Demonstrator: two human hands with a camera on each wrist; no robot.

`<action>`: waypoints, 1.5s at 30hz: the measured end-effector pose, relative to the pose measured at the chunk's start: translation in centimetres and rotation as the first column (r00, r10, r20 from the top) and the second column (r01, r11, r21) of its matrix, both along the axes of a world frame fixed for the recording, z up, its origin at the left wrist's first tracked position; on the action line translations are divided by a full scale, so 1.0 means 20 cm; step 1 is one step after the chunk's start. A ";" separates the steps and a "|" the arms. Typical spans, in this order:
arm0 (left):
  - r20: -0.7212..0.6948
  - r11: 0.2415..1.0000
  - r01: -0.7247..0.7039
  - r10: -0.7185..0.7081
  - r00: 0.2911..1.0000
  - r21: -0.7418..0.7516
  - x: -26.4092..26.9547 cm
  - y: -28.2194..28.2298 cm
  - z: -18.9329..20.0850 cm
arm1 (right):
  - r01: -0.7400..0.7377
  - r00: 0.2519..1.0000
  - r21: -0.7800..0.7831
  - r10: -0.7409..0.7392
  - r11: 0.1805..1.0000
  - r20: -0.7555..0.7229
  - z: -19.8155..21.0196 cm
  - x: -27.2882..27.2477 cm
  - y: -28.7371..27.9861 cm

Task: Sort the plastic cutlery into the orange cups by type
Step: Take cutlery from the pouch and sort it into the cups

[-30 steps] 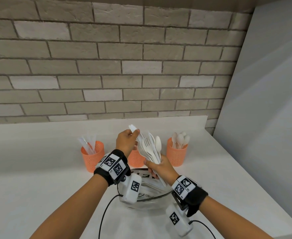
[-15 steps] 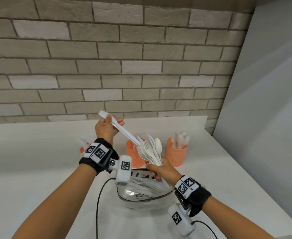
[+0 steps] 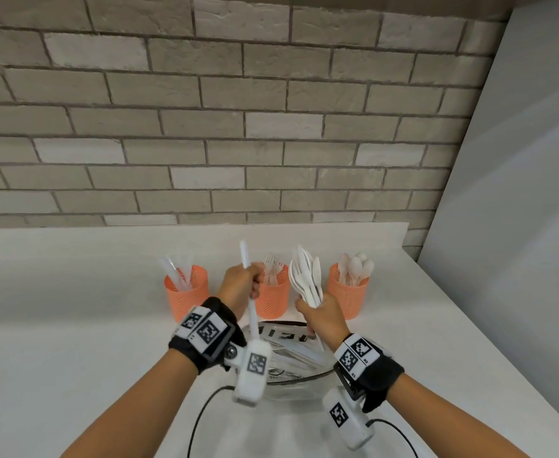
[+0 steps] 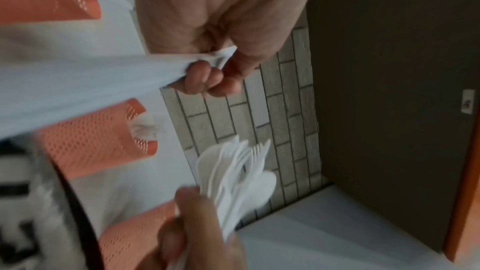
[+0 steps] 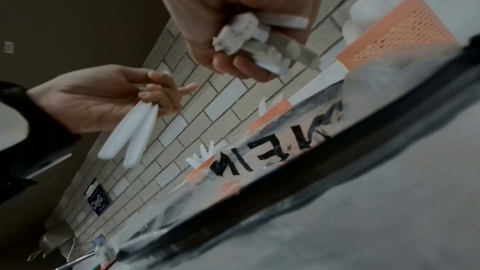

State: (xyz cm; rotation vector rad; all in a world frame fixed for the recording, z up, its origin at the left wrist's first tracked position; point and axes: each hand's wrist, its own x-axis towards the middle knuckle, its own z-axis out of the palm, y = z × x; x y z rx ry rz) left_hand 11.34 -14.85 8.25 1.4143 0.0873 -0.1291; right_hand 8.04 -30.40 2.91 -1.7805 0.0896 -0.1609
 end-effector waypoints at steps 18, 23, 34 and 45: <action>0.325 0.909 -0.264 0.155 0.933 0.322 -0.07 -0.29 -0.01 | 0.130 0.991 -0.232 -0.117 0.964 0.068 -0.04 -0.01 0.02; 0.327 0.934 -0.256 0.168 0.930 0.250 -0.06 -0.30 -0.01 | 0.112 0.993 -0.238 -0.098 0.965 0.073 -0.04 -0.01 0.01; 0.250 0.930 -0.366 0.351 0.903 0.018 0.04 -0.10 0.13 | -0.058 0.995 -0.003 0.057 0.998 -0.076 0.01 0.01 0.01; 0.295 0.842 -0.465 0.387 0.874 0.272 0.21 0.49 -0.08 | -0.197 0.871 0.468 0.373 0.861 -0.320 0.09 0.05 -0.02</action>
